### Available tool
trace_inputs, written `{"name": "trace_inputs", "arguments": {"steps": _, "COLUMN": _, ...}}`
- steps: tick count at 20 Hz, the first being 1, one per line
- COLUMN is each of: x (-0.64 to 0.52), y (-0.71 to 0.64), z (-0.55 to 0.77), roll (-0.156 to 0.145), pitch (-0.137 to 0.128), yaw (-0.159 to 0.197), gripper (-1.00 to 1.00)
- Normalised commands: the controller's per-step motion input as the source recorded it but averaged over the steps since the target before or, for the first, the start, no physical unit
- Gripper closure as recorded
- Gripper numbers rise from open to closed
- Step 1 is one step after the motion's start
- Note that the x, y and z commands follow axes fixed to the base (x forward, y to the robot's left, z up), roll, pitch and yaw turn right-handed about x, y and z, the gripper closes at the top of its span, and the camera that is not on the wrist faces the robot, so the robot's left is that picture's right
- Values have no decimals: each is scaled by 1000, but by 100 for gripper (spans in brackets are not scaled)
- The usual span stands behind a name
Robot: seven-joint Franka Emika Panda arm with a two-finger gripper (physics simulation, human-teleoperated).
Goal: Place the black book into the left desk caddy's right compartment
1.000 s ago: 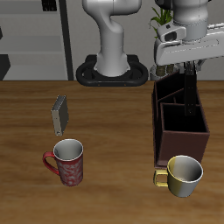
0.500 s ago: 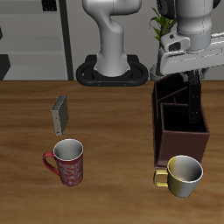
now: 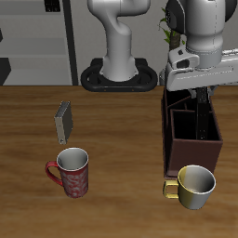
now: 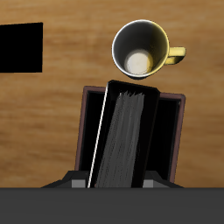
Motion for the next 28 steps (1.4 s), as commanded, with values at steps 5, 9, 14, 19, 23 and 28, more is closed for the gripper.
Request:
{"name": "trace_inputs", "arguments": {"steps": 5, "x": -5, "y": -41, "z": -284, "roll": -3, "pitch": 40, "yaw": 8, "gripper": 100}}
{"name": "trace_inputs", "arguments": {"steps": 9, "x": 32, "y": -100, "z": -238, "roll": -13, "pitch": 30, "yaw": 7, "gripper": 100}}
{"name": "trace_inputs", "arguments": {"steps": 14, "x": -67, "y": -84, "z": -174, "roll": -36, "pitch": 16, "yaw": -10, "gripper": -100}}
{"name": "trace_inputs", "arguments": {"steps": 19, "x": -1, "y": -70, "z": -22, "roll": -8, "pitch": 12, "yaw": 23, "gripper": -100}}
{"name": "trace_inputs", "arguments": {"steps": 23, "x": 13, "y": -24, "z": 7, "roll": 0, "pitch": 5, "yaw": -8, "gripper": -100}}
{"name": "trace_inputs", "arguments": {"steps": 28, "x": 28, "y": 26, "z": -14, "roll": 5, "pitch": 3, "yaw": -2, "gripper": -100}}
